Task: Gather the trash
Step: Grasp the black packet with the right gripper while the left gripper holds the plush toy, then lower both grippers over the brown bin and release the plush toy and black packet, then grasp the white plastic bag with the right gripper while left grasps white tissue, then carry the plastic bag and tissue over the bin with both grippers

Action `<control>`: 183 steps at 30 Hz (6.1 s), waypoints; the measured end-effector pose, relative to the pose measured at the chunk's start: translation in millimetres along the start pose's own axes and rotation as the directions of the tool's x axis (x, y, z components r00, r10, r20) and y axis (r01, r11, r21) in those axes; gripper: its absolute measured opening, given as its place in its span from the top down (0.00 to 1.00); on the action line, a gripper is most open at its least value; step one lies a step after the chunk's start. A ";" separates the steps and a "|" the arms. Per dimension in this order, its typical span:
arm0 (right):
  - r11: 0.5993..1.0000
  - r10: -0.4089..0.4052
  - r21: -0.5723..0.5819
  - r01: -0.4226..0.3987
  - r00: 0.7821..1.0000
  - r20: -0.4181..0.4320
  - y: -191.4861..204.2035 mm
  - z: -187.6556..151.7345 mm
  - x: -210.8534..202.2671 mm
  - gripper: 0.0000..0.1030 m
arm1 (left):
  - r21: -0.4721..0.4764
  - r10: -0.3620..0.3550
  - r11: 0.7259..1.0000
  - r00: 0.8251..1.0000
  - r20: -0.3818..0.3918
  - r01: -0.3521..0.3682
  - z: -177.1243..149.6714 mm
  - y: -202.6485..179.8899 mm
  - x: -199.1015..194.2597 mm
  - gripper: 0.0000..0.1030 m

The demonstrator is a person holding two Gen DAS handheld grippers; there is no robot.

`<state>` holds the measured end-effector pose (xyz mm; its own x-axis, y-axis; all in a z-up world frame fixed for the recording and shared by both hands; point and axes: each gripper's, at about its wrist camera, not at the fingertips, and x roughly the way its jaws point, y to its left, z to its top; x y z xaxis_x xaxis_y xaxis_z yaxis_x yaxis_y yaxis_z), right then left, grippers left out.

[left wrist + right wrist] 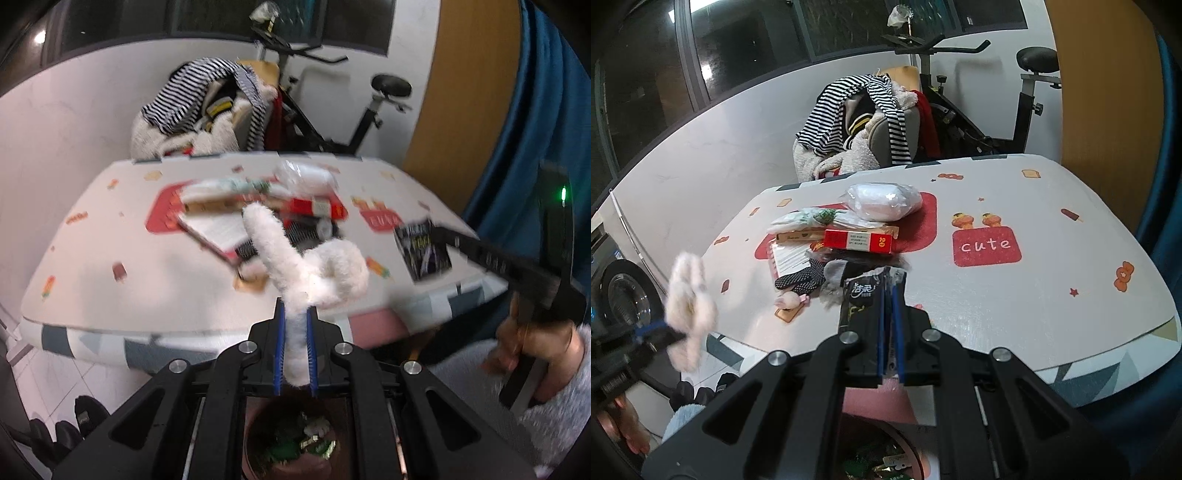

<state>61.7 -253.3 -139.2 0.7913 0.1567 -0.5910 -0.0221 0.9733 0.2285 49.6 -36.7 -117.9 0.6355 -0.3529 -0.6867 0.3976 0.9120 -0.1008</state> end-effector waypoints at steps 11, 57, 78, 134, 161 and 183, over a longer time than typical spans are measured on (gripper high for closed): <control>0.999 0.036 -0.025 -0.036 0.999 -0.015 6.9 -23.0 -17.2 0.92 | 0.142 -0.008 0.989 0.977 -0.211 0.039 -79.2 -28.5 40.8 0.90; 0.952 0.091 -0.247 -0.180 0.939 -0.333 77.6 -164.6 48.3 0.27 | -0.045 0.271 0.962 0.962 0.041 -0.270 -96.5 43.0 6.1 0.05; 0.981 0.085 -0.162 -0.109 0.985 -0.152 45.1 -82.0 29.6 0.05 | -0.200 0.225 0.960 0.966 0.124 -0.198 -52.5 78.5 -7.1 0.05; 0.945 0.091 0.310 -0.108 0.993 0.070 -85.1 69.1 62.6 0.51 | -0.516 -0.120 0.829 0.969 0.215 0.217 200.6 163.5 126.0 0.96; 0.973 0.151 0.163 -0.162 0.985 0.079 -39.2 16.6 -55.0 0.51 | -0.131 -0.186 0.970 0.971 0.152 0.207 72.6 29.7 -84.7 0.96; 0.967 0.206 0.167 -0.192 0.976 -0.069 -13.8 -81.6 -37.0 0.50 | -0.110 -0.147 0.985 0.978 -0.149 0.131 -103.6 10.7 26.2 0.50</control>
<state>-17.2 -258.8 -183.6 0.7256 0.3648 -0.5835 -0.0713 0.8832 0.4634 2.0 -14.6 -211.5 0.4648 -0.4480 -0.7637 0.4026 0.8752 -0.2683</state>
